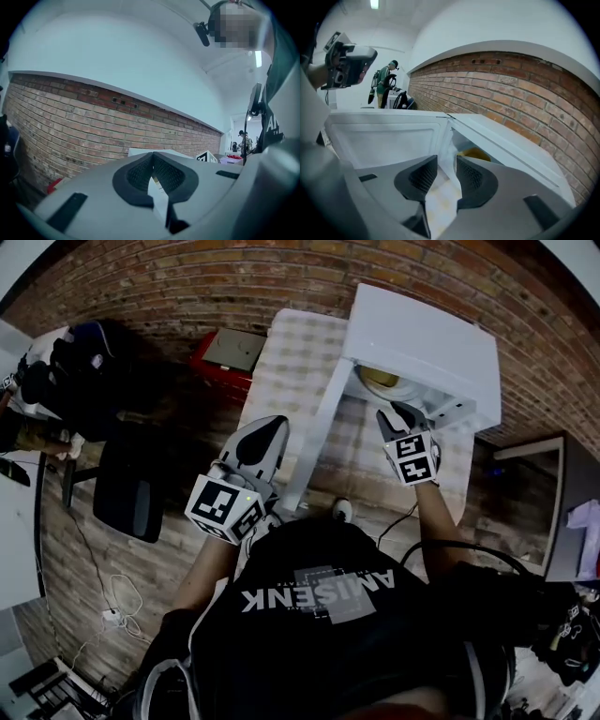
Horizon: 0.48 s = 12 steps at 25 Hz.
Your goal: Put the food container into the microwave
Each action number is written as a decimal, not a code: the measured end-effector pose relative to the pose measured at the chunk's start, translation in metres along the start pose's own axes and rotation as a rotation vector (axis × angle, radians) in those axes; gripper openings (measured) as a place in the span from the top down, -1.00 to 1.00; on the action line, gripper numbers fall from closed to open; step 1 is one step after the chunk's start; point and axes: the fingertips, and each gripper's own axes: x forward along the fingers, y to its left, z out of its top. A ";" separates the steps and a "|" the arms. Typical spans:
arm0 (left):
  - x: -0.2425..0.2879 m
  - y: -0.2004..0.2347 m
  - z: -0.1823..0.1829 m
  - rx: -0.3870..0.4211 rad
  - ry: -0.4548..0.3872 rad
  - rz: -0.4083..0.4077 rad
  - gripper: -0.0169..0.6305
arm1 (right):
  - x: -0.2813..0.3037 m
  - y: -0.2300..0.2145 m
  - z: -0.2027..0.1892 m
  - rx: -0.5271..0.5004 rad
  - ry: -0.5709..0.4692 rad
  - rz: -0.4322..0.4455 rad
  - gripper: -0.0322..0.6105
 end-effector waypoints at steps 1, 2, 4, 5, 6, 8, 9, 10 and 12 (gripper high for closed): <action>0.001 0.001 0.000 -0.003 0.001 -0.012 0.91 | -0.008 -0.001 0.004 0.013 -0.012 -0.008 0.41; 0.002 0.001 0.001 -0.006 0.001 -0.024 0.91 | -0.016 -0.002 0.008 0.028 -0.025 -0.017 0.43; 0.004 0.001 0.003 -0.007 0.001 -0.047 0.91 | -0.031 -0.007 0.016 0.053 -0.050 -0.038 0.46; 0.004 0.001 0.003 -0.006 0.000 -0.057 0.91 | -0.038 -0.009 0.019 0.063 -0.063 -0.050 0.48; 0.005 0.001 0.004 -0.008 -0.002 -0.066 0.91 | -0.045 -0.012 0.022 0.071 -0.076 -0.062 0.49; 0.008 0.002 0.006 -0.015 -0.008 -0.080 0.91 | -0.059 -0.018 0.028 0.084 -0.102 -0.100 0.50; 0.010 0.003 0.008 -0.017 -0.011 -0.086 0.91 | -0.066 -0.022 0.033 0.087 -0.116 -0.124 0.50; 0.012 0.004 0.010 -0.017 -0.013 -0.094 0.91 | -0.074 -0.025 0.037 0.094 -0.131 -0.145 0.50; 0.015 0.006 0.013 -0.016 -0.015 -0.107 0.91 | -0.091 -0.031 0.045 0.126 -0.166 -0.173 0.54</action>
